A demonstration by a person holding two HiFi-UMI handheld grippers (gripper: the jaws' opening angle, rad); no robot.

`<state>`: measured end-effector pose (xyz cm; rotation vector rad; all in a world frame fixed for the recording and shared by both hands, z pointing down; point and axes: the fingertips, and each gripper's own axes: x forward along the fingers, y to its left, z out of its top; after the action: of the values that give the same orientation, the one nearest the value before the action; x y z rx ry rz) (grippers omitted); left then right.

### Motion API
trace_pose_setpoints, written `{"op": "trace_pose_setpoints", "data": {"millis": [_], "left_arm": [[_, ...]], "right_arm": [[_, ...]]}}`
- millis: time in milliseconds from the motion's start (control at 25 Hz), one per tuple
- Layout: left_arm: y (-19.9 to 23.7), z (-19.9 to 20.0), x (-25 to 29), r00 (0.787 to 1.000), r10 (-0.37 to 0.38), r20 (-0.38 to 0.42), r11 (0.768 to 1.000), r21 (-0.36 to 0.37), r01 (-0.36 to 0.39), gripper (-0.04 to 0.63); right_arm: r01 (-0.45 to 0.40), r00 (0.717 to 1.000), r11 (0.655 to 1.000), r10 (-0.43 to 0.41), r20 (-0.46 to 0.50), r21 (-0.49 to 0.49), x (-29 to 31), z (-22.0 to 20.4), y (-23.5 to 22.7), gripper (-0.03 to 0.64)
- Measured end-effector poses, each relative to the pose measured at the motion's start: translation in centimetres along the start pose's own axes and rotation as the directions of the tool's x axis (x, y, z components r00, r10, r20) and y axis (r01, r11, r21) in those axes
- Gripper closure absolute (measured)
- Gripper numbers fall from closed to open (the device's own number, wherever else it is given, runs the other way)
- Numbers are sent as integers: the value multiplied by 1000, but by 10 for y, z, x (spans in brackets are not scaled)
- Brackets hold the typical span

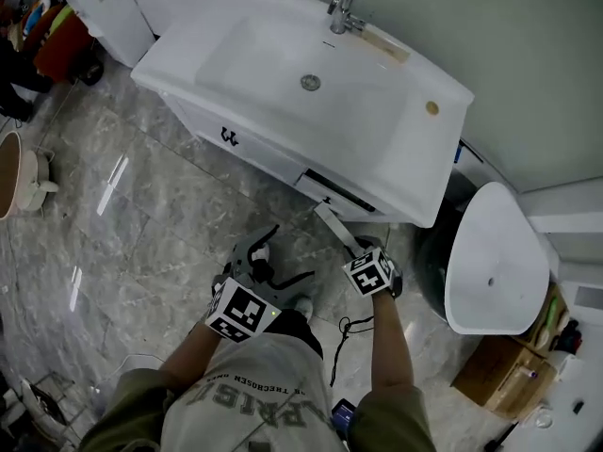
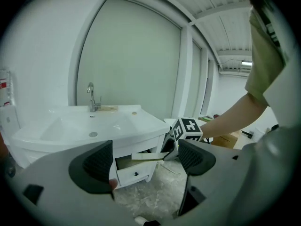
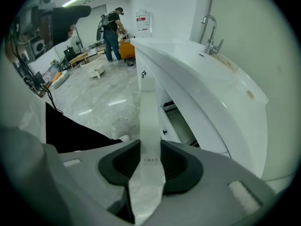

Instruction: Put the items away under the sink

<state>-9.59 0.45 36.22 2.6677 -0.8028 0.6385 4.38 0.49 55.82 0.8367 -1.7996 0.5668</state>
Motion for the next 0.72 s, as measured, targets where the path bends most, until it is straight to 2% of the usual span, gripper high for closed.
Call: {"op": "trace_pose_setpoints", "data": {"millis": [240, 400, 720], "left_arm": [[23, -15, 24, 997, -72, -29, 997, -15, 72, 178], [30, -37, 48, 997, -73, -22, 997, -34, 72, 178], [42, -120, 111, 997, -72, -4, 995, -64, 71, 178]], "right_arm": [[23, 999, 999, -21, -26, 45, 27, 5, -12, 485], [32, 999, 999, -32, -34, 13, 54, 3, -26, 485], [92, 996, 994, -92, 3, -58, 131, -2, -61, 485]]}}
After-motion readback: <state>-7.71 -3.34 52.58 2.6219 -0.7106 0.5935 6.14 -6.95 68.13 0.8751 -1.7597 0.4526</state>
